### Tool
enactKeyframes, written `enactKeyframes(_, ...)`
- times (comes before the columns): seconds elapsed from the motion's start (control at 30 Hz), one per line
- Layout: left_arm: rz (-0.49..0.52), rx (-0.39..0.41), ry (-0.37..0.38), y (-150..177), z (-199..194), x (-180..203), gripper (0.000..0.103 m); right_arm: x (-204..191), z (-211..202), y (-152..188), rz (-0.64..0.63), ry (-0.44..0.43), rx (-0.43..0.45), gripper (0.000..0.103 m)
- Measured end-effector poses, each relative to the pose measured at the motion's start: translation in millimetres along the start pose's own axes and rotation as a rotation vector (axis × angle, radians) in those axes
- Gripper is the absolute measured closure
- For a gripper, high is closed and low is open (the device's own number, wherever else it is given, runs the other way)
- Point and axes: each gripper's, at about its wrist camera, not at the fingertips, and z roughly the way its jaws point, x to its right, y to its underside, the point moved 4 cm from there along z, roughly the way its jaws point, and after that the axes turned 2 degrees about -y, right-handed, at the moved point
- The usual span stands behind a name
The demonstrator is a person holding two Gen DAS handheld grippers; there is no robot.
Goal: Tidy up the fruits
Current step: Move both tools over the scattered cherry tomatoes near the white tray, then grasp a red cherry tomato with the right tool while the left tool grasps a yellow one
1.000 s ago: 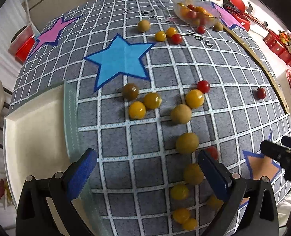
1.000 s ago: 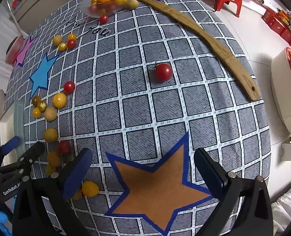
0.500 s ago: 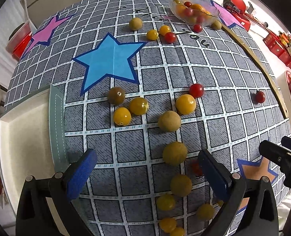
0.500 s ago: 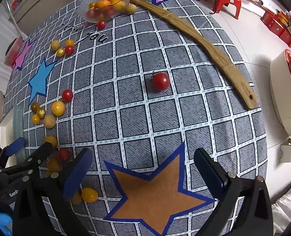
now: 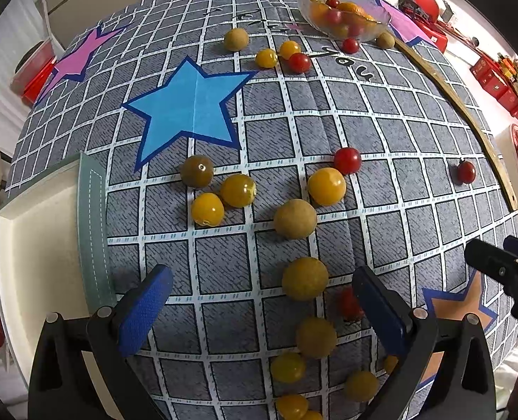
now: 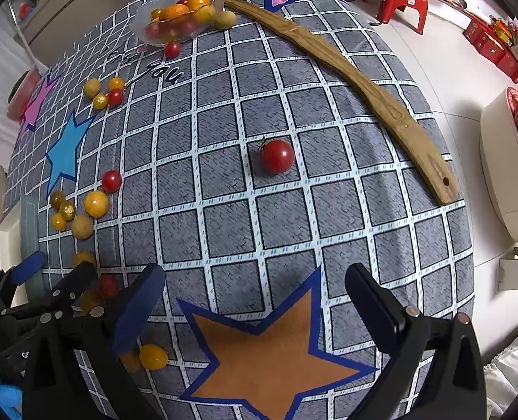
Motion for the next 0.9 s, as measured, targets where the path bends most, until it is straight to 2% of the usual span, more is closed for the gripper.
enactKeyframes(0.13, -0.001, 0.001, -0.001, 2, 3, 2, 0.0, 4, 3, -9, -0.007, 0.0, 0.014, 0.0)
enactKeyframes(0.2, -0.002, 0.005, 0.001, 2, 4, 4, 0.011, 4, 6, -16, -0.003, 0.003, 0.028, 0.001)
enactKeyframes(0.33, -0.006, -0.014, -0.014, 4, 11, 10, 0.012, 3, 13, -28, -0.007, 0.021, 0.047, 0.003)
enactKeyframes(0.4, -0.005, -0.021, -0.011, 5, 13, 12, 0.021, 3, 17, -36, -0.023, 0.039, 0.063, 0.006)
enactKeyframes(0.47, -0.007, -0.018, -0.012, 6, 13, 14, 0.021, 3, 20, -42, -0.036, 0.046, 0.065, 0.021)
enactKeyframes(0.57, -0.018, -0.018, -0.009, 9, 12, 20, 0.025, 0, 27, -51, -0.044, 0.049, 0.064, 0.026)
enactKeyframes(0.63, -0.012, -0.013, -0.008, 9, 10, 25, 0.033, -4, 29, -58, -0.069, 0.066, 0.073, 0.03)
enactKeyframes(0.7, -0.001, -0.011, -0.004, 6, 7, 33, 0.047, -7, 30, -62, -0.103, 0.088, 0.082, 0.041)
enactKeyframes(0.77, 0.006, -0.007, -0.001, 6, 4, 40, 0.059, -10, 29, -64, -0.125, 0.106, 0.089, 0.068)
enactKeyframes(0.8, 0.007, -0.005, -0.001, 4, 3, 42, 0.07, -10, 28, -66, -0.134, 0.107, 0.091, 0.076)
enactKeyframes(0.83, 0.01, -0.003, 0.004, 3, 2, 45, 0.075, -14, 28, -68, -0.137, 0.099, 0.089, 0.08)
enactKeyframes(0.9, 0.012, -0.007, 0.014, 1, 0, 48, 0.075, -12, 27, -67, -0.129, 0.085, 0.086, 0.08)
